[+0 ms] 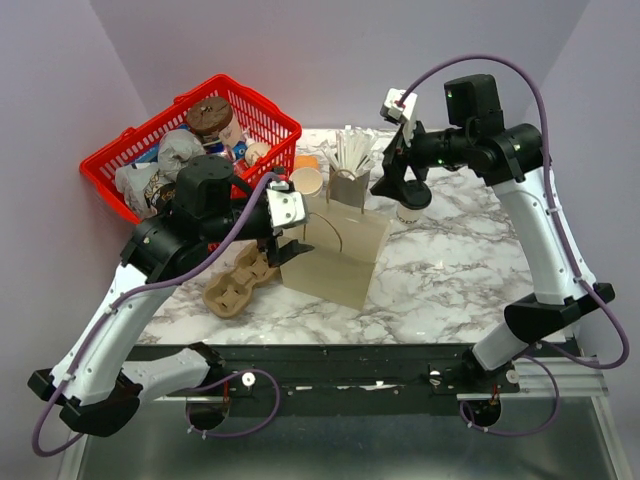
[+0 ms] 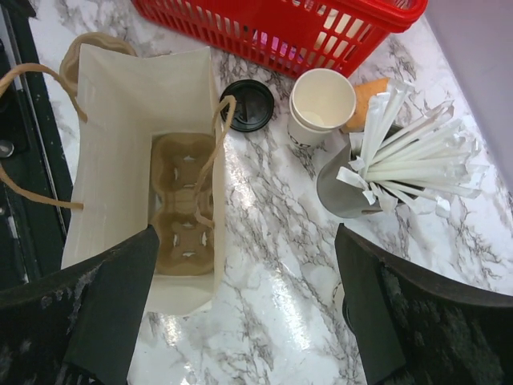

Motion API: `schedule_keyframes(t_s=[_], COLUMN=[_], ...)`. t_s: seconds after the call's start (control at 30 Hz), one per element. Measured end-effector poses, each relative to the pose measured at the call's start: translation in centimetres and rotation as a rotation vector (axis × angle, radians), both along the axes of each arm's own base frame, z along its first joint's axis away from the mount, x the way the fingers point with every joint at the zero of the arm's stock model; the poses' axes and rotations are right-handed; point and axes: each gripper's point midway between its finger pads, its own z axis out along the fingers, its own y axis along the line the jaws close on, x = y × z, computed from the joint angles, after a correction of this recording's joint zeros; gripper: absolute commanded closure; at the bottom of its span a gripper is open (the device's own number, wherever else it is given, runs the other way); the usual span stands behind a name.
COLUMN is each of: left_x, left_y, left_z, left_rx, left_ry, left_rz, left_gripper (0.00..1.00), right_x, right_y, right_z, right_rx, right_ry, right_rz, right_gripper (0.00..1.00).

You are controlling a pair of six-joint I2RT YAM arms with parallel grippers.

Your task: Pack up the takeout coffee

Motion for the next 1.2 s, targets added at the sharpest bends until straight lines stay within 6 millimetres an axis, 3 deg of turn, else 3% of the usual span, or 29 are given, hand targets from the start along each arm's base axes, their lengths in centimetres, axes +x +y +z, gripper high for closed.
schedule_keyframes(t_s=[0.17,0.47,0.67,0.9,1.1,1.2], left_x=[0.9,3.3,4.4,5.1,4.9,4.9], left_y=[0.2,1.6,3.9,7.4,8.7,9.2], left_z=[1.5,4.1,4.7,3.6,3.1,3.0], left_rx=[-0.041,-0.107,-0.106,-0.107,-0.112,-0.118], left_ry=[-0.033,-0.041,-0.088,-0.097,-0.092,-0.088], left_rz=[0.057,0.207,0.312,0.438,0.483,0.502], left_gripper=[0.02,0.02,0.02,0.02,0.02,0.02], right_x=[-0.2,2.3,1.0,-0.6,-0.4,-0.2], right_y=[0.4,3.1,2.5,1.6,1.7,1.9], right_z=[-0.6,-3.3,-5.9,-10.1,-10.7,-11.1], right_rx=[0.004,0.018,-0.029,-0.102,-0.109,-0.113], right_ry=[0.022,0.118,0.178,0.296,0.306,0.312], right_rz=[0.026,0.109,0.142,0.163,0.169,0.173], right_gripper=[0.04,0.11,0.19,0.39,0.61,0.67])
